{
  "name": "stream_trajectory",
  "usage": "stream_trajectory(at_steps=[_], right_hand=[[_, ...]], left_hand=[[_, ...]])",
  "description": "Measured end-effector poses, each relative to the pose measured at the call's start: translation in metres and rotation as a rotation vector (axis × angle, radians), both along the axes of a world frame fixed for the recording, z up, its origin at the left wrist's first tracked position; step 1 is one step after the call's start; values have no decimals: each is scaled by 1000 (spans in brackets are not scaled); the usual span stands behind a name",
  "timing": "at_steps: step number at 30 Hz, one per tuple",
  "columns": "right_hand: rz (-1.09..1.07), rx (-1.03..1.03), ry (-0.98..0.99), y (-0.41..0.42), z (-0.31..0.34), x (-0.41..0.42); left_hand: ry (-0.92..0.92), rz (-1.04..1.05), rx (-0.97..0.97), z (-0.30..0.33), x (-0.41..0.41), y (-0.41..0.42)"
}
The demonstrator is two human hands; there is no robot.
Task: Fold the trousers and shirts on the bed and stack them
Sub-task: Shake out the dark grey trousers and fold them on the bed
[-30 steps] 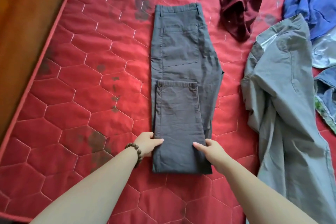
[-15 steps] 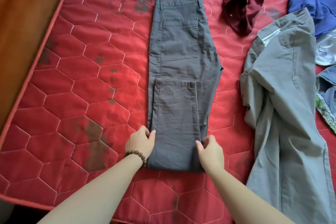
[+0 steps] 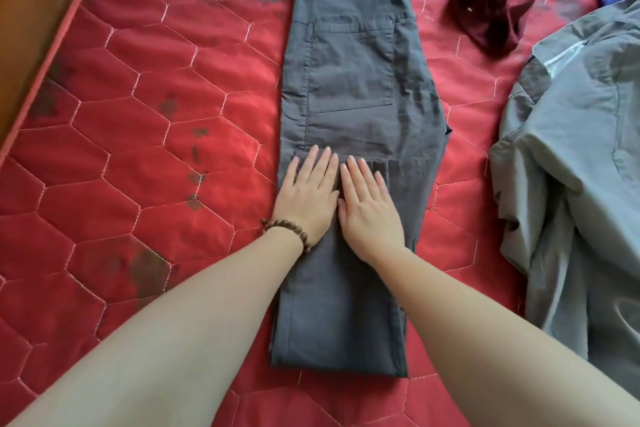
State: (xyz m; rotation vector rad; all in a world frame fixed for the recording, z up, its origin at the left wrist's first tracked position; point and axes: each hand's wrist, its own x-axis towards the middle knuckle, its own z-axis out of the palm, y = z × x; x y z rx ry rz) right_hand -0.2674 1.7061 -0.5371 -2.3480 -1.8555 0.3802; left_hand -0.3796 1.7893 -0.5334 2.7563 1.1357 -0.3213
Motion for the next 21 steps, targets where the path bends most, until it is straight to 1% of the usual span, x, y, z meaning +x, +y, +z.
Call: stream_trajectory(at_steps=[2, 4, 6, 8, 10, 13, 15, 18, 21], right_hand=[[29, -35, -58, -7, -7, 8], [19, -62, -72, -12, -7, 12], [-37, -73, -76, -20, -3, 15], [-104, -72, -70, -34, 2, 11], [-101, -59, -38, -54, 6, -6], [31, -77, -23, -94, 4, -38], [49, -106, -24, -115, 0, -42], [53, -116, -38, -126, -2, -29], [4, -142, -42, -136, 1, -13]], left_hand=[[-14, -4, 15, -5, -12, 0], [-19, 15, 32, -5, -19, 0], [-8, 68, 58, -1, -22, -2], [-35, 100, 75, 4, -25, -16], [-73, 10, 49, 7, -30, -47], [-45, -171, -2, 6, -45, -99], [-44, -176, -33, 3, -54, -110], [-88, -137, -69, 2, -64, -101], [-75, -144, -85, 3, -82, -90]])
